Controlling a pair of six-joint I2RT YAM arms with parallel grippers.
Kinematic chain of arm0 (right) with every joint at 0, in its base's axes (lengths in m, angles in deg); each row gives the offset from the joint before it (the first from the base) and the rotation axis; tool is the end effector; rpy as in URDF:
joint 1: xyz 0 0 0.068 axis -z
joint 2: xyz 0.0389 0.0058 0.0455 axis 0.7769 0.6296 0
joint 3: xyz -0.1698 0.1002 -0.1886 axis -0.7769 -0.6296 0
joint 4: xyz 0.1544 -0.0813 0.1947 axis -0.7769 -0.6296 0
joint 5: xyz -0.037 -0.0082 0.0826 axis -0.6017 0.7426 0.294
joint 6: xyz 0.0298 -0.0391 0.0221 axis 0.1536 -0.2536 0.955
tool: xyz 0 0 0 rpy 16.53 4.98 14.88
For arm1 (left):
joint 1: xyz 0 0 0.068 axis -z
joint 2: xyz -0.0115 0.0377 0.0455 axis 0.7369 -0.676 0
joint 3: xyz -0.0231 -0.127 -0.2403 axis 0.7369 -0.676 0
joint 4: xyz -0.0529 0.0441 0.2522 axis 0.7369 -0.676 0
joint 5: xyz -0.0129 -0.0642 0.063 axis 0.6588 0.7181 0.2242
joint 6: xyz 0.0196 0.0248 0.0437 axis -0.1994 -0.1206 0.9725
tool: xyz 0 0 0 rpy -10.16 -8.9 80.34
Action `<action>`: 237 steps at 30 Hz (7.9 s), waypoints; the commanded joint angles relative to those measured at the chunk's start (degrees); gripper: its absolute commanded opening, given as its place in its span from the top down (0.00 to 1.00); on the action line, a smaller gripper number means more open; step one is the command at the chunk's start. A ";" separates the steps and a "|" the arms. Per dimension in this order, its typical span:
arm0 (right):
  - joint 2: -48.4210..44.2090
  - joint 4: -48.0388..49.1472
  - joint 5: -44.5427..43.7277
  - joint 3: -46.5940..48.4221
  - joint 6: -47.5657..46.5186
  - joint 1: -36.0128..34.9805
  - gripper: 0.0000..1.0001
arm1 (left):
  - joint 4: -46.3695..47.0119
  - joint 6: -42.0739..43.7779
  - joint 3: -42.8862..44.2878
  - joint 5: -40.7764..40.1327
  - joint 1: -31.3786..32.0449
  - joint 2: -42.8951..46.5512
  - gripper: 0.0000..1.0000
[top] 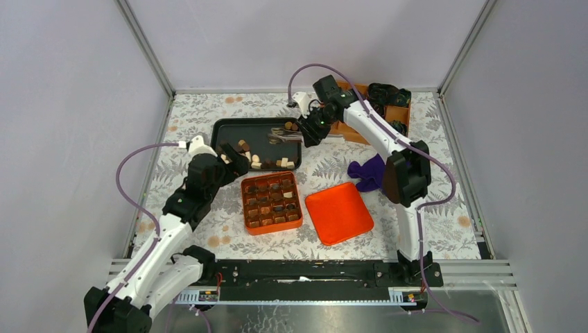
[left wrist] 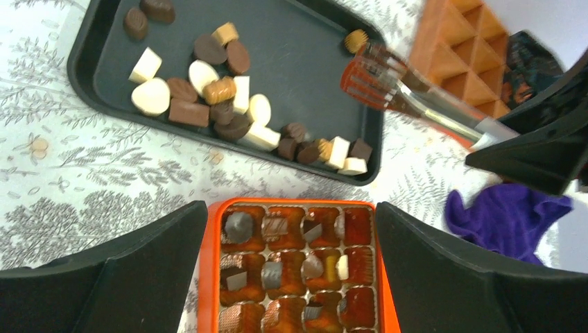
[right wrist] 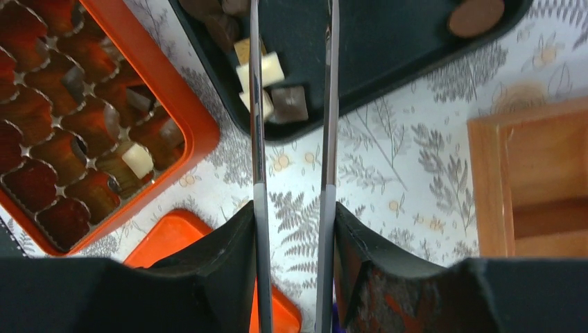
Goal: Pack the chocolate
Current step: Pick up the fake chocolate from the plate, then place the fake chocolate in the packing box, then pick up the fake chocolate from the plate.
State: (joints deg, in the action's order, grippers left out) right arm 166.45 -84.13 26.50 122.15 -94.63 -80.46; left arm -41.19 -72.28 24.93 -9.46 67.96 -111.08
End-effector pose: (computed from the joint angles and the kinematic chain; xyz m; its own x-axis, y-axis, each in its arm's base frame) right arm 0.3989 0.2421 0.2797 -0.3098 -0.6855 -0.6589 -0.9179 0.3962 0.0194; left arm 0.1765 -0.0573 0.2771 -0.3906 -0.5189 -0.7603 -0.1354 0.8494 -0.5101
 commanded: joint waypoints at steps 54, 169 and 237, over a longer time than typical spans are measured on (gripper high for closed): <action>13.78 14.30 -9.60 11.96 4.40 -10.43 0.75 | -12.49 -1.36 4.75 -5.21 -0.62 -1.02 0.01; -22.92 1.15 15.80 -22.48 -5.27 -12.06 0.51 | -9.29 -1.64 2.12 -2.95 -1.07 4.38 0.01; 21.17 20.58 -2.75 18.26 5.08 -10.08 0.70 | -13.35 1.76 7.93 -5.96 -1.33 3.25 0.01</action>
State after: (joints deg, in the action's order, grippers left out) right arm 189.25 -66.60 23.90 138.43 -89.63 -90.05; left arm -54.56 -71.34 30.39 -14.31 66.91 -107.69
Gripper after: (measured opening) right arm 0.434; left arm 0.986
